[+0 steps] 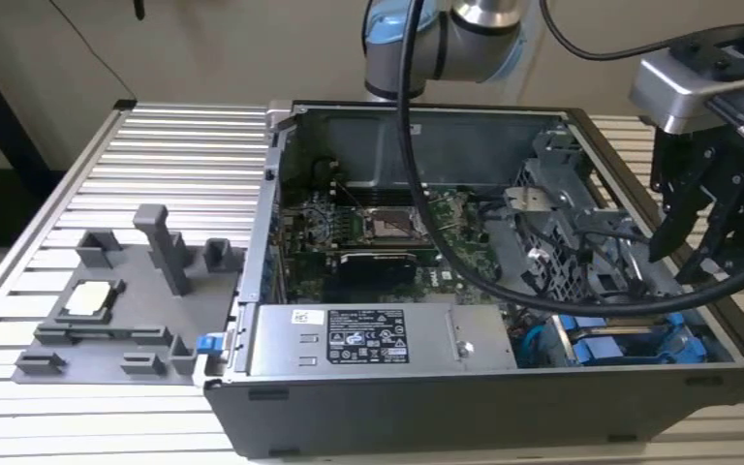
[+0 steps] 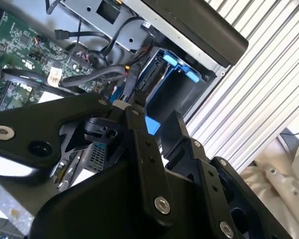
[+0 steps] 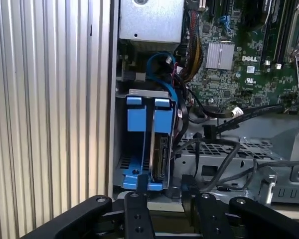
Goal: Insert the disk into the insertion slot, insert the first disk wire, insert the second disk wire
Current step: 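Insert the disk into the insertion slot, then insert the first disk wire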
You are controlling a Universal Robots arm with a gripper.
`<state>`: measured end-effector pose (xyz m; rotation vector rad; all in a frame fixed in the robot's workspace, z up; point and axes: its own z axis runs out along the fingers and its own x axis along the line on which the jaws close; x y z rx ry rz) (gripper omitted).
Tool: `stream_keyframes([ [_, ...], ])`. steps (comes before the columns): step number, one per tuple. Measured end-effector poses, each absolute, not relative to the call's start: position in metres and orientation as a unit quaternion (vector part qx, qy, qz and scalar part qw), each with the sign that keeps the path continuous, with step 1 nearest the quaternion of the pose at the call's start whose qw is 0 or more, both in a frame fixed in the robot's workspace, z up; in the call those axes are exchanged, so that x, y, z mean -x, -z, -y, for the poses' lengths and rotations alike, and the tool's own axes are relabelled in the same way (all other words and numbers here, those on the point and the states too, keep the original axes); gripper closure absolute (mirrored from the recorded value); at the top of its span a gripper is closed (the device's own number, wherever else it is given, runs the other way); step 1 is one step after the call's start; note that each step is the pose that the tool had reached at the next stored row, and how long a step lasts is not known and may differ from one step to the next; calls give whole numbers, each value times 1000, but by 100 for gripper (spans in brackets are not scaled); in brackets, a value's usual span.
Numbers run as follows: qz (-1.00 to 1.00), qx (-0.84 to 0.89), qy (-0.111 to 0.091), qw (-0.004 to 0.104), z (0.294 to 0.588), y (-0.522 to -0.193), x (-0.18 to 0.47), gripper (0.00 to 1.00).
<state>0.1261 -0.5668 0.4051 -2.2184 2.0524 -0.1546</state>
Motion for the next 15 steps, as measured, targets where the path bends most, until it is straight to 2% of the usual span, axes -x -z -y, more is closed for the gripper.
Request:
stream_keyframes([
  [15, -642, 762, 53, 68, 556, -401, -126, 59],
])
